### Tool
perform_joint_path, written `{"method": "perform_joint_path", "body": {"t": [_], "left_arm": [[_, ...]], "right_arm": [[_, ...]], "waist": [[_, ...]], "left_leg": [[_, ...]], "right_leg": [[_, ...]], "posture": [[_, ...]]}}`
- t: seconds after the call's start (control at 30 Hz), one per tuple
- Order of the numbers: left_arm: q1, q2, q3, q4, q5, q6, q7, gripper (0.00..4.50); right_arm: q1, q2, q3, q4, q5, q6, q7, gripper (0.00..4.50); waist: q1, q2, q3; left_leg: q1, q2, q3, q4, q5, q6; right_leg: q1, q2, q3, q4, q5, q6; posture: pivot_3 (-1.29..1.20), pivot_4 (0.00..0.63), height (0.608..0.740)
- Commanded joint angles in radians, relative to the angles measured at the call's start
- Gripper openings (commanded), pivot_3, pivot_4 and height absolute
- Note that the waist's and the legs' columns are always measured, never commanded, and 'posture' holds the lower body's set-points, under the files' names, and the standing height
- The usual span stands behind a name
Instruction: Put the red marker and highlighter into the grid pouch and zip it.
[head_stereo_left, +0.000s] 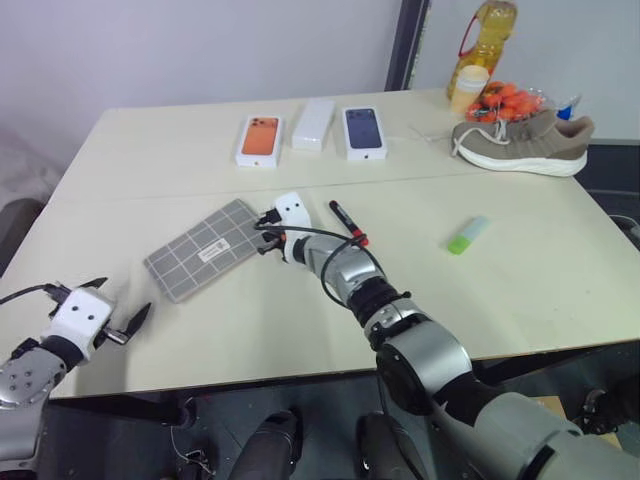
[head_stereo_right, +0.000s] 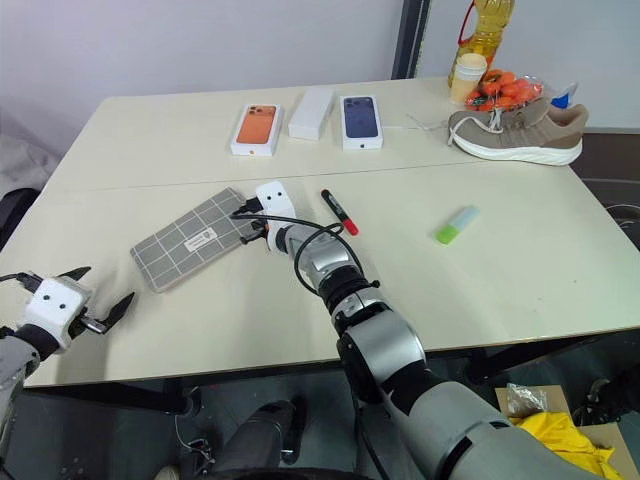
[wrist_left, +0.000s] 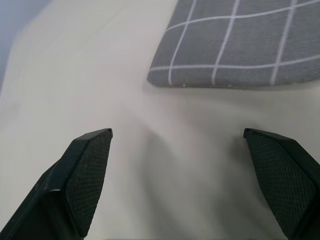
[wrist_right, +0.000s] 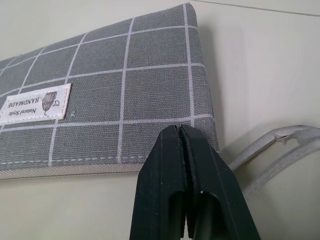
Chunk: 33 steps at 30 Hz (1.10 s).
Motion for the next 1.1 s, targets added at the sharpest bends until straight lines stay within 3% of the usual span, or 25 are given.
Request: {"method": "perform_joint_path", "body": {"t": [0.03, 0.43, 0.53, 0.77, 0.8, 1.1], "left_arm": [[-0.047, 0.046, -0.077, 0.09, 0.118, -0.196, 0.021, 4.5], [-0.31, 0.022, -0.278, 0.355, 0.168, -0.533, 0.0, 4.5], [-0.333, 0.025, -0.299, 0.395, 0.154, -0.575, -0.012, 3.72], [-0.364, 0.02, -0.318, 0.455, 0.117, -0.623, -0.029, 0.21], [-0.366, 0.018, -0.318, 0.459, 0.112, -0.624, -0.028, 0.03], [-0.316, -0.053, -0.29, 0.279, 0.012, -0.443, -0.014, 0.03]], "right_arm": [[-0.003, 0.027, -0.003, 0.01, -0.01, 0.001, -0.001, 0.08], [0.014, 0.035, -0.002, -0.015, -0.019, -0.003, 0.0, 0.08], [0.018, 0.03, -0.001, -0.019, -0.021, -0.003, -0.001, 0.0], [0.034, 0.016, -0.001, -0.044, -0.027, 0.002, 0.0, 0.0], [0.037, 0.016, 0.0, -0.049, -0.028, 0.003, 0.001, 0.0], [0.065, -0.008, 0.001, -0.14, -0.028, -0.015, 0.006, 0.0]], "waist": [[0.001, 0.001, 0.0], [-0.002, 0.001, -0.001], [-0.005, 0.002, -0.001], [-0.003, 0.002, -0.001], [-0.003, 0.002, -0.001], [-0.003, 0.002, -0.001]], "left_leg": [[0.0, 0.0, 0.0, 0.0, 0.0, 0.0], [0.001, 0.0, 0.0, 0.0, 0.002, 0.002], [0.001, 0.0, 0.0, 0.0, 0.002, 0.002], [0.001, 0.0, 0.0, 0.0, 0.002, 0.002], [0.001, 0.0, 0.0, 0.0, 0.002, 0.002], [0.001, 0.0, 0.0, 0.001, 0.002, 0.002]], "right_leg": [[0.0, 0.0, 0.0, 0.0, 0.0, 0.0], [0.0, 0.0, 0.0, 0.002, 0.0, 0.0], [-0.001, 0.0, 0.0, 0.003, 0.0, 0.0], [-0.001, 0.0, 0.001, 0.003, 0.0, 0.0], [-0.001, 0.0, 0.001, 0.003, 0.0, 0.0], [-0.001, 0.0, 0.001, 0.004, 0.0, 0.0]], "posture": [[0.0, 0.15, 0.74], [0.0, 0.15, 0.74], [0.0, 0.15, 0.74], [0.0, 0.15, 0.74], [0.0, 0.15, 0.74], [0.0, 0.15, 0.74]]}}
